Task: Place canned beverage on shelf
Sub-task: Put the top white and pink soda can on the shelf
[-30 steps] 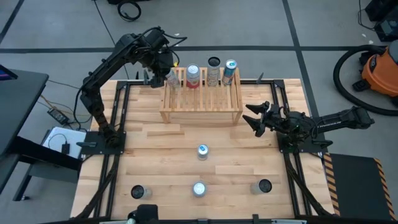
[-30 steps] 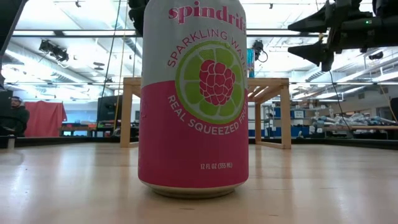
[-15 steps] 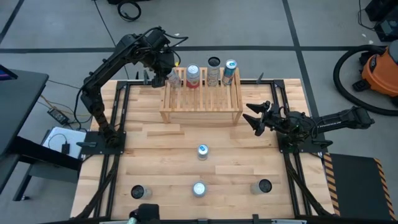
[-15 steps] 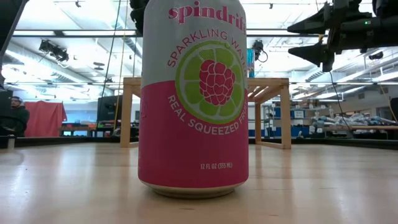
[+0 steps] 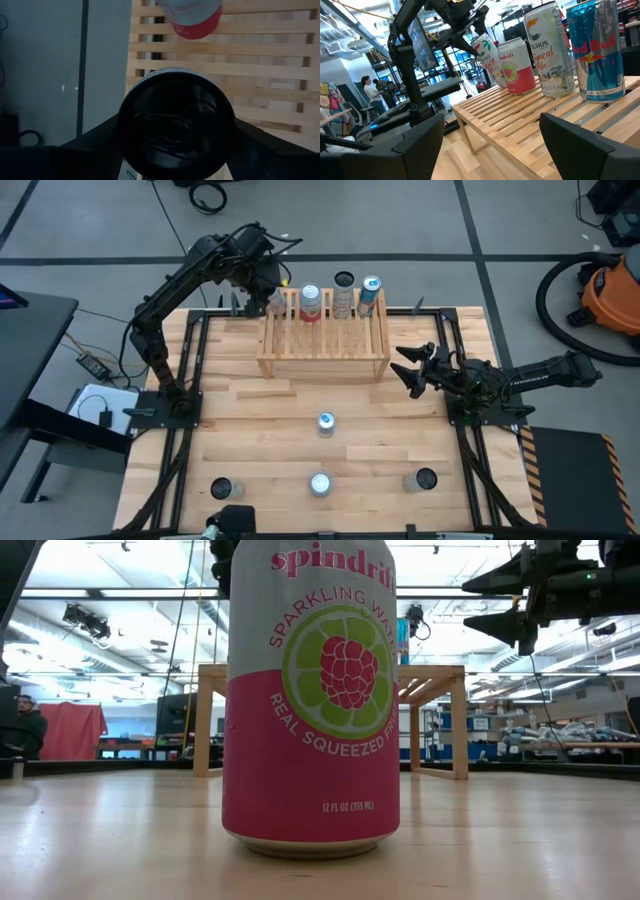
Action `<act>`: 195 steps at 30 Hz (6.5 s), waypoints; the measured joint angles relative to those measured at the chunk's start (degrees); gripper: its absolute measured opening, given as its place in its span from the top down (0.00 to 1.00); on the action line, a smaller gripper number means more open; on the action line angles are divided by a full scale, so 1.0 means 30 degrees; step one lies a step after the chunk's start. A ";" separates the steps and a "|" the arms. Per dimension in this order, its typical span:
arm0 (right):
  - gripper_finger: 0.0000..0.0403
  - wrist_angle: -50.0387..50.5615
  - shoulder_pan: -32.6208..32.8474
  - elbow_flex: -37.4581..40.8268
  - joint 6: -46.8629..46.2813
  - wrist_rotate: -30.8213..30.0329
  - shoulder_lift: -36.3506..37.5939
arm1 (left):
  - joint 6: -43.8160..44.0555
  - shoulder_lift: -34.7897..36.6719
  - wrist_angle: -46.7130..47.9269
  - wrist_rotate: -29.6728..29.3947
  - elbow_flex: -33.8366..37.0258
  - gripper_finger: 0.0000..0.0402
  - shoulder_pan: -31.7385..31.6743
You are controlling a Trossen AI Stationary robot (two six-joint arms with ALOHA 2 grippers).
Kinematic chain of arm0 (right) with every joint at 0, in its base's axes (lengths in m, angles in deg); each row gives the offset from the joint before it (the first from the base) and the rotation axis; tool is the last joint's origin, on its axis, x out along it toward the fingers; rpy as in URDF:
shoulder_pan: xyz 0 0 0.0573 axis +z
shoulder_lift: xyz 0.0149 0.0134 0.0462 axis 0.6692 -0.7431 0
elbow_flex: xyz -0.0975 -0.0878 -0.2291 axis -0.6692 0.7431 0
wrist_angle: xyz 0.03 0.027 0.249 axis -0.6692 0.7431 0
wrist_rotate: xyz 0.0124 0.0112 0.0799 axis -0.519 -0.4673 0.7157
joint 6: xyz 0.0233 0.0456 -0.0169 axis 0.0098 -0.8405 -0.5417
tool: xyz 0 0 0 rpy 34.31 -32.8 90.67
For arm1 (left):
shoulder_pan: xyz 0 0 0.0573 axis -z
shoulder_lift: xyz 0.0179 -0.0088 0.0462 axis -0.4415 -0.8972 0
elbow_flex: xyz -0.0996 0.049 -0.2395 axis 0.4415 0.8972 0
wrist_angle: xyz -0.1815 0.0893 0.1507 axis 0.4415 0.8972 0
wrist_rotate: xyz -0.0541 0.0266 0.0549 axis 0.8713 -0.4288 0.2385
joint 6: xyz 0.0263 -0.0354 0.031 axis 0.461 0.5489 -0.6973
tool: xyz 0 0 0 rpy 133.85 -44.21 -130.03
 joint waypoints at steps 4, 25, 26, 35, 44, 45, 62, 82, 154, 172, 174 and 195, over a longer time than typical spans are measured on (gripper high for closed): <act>0.16 0.0007 0.0000 0.0000 -0.0541 0.0001 0.0000 | -0.0007 0.0000 0.0109 0.0144 0.0000 0.30 0.0036; 0.16 0.0036 0.0000 0.0000 -0.0696 0.0102 0.0000 | 0.1058 0.0029 0.1028 0.0710 -0.0147 0.30 0.0867; 0.16 0.0036 0.0000 0.0000 -0.0696 0.0163 0.0000 | 0.1126 0.0029 0.1185 0.0757 -0.0222 0.30 0.0867; 0.16 0.0131 0.0000 0.0000 -0.1198 0.0678 0.0000 | 0.2121 0.0029 0.1241 0.0782 -0.0823 0.30 0.0860; 0.16 0.0153 0.0000 0.0000 -0.1580 0.0714 0.0000 | 0.2606 -0.0221 0.1189 0.0833 -0.0799 0.30 0.0729; 0.16 0.0153 0.0000 0.0000 -0.1677 0.0714 0.0002 | 0.2601 -0.0235 0.1189 0.0832 -0.0780 0.30 0.0729; 0.16 0.0165 0.0000 0.0000 -0.1540 0.0714 0.0000 | 0.3025 -0.0240 0.0313 0.0858 -0.0779 0.30 0.1005; 0.16 0.0160 0.0000 0.0000 -0.1621 0.0634 0.0000 | 0.3155 -0.0233 -0.0162 -0.0565 -0.0772 0.21 0.1071; 0.01 0.0446 -0.0546 -1.0883 0.7384 0.8000 -0.5107 | 0.9041 0.4940 0.3145 -0.2387 -0.0772 0.21 0.4284; 0.06 0.0817 -0.4068 -1.6429 1.0514 0.9425 -1.0745 | 0.9012 0.4932 0.3153 -0.2379 -0.0772 0.21 0.4269; 0.06 0.1495 -0.4630 -1.7319 1.0561 0.9474 -1.1731 | 0.9012 0.4932 0.3153 -0.2379 -0.0772 0.21 0.4269; 0.02 0.7911 -0.8984 -2.7694 0.7859 1.5984 -1.9793 | 0.8370 0.4932 0.3153 -0.2386 -0.0765 0.21 0.4269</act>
